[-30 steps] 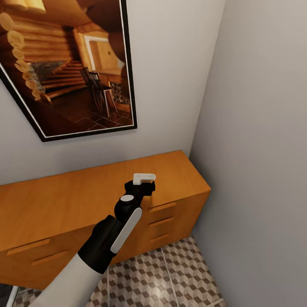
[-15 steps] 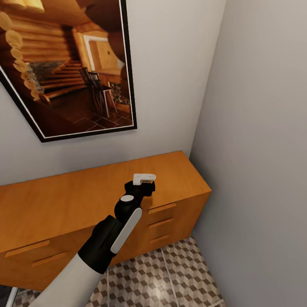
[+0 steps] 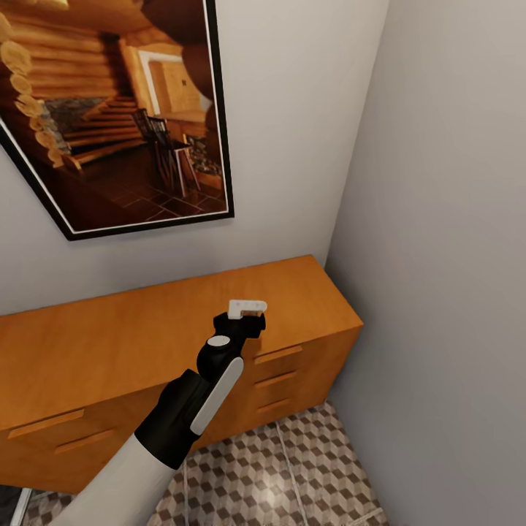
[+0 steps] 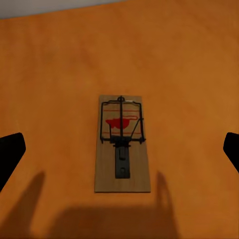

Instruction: Take the four mousetraps from the cabinet in the bathroom and place them on the bathroom floor. Make sure all four end up on the same floor surface, and ensure that at least two of them are either under or directly next to the same bathroom sink.

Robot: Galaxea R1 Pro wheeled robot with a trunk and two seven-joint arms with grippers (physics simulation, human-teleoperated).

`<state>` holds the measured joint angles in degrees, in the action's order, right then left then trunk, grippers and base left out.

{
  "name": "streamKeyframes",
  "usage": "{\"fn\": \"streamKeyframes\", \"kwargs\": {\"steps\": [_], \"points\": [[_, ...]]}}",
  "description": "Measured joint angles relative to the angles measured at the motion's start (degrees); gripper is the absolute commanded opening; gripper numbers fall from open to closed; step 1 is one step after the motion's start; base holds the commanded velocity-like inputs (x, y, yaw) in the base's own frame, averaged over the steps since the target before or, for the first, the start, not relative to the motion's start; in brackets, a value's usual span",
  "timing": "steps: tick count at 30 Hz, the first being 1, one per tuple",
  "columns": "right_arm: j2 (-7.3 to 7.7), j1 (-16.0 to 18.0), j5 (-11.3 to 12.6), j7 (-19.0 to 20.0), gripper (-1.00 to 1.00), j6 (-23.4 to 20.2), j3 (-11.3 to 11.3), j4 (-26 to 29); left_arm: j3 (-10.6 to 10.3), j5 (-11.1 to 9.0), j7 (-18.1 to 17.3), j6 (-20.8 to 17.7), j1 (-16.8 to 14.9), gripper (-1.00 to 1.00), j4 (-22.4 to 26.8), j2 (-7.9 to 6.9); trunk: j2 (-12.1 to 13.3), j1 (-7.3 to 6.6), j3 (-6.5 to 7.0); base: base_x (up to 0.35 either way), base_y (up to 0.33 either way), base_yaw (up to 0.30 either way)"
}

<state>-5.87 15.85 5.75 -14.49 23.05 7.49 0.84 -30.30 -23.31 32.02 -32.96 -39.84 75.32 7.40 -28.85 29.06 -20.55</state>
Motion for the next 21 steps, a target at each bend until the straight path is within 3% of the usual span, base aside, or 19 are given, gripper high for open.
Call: {"fn": "streamKeyframes", "kwargs": {"steps": [21], "points": [[-0.09, -0.2, 0.0, 0.0, -1.0, 0.0, 0.0, 0.0, 0.0, 0.0, -0.1, 0.0, 0.2, 1.0, -1.4, -0.02, 0.0, -0.01, -0.61, 0.011, -0.007, 0.0]]}}
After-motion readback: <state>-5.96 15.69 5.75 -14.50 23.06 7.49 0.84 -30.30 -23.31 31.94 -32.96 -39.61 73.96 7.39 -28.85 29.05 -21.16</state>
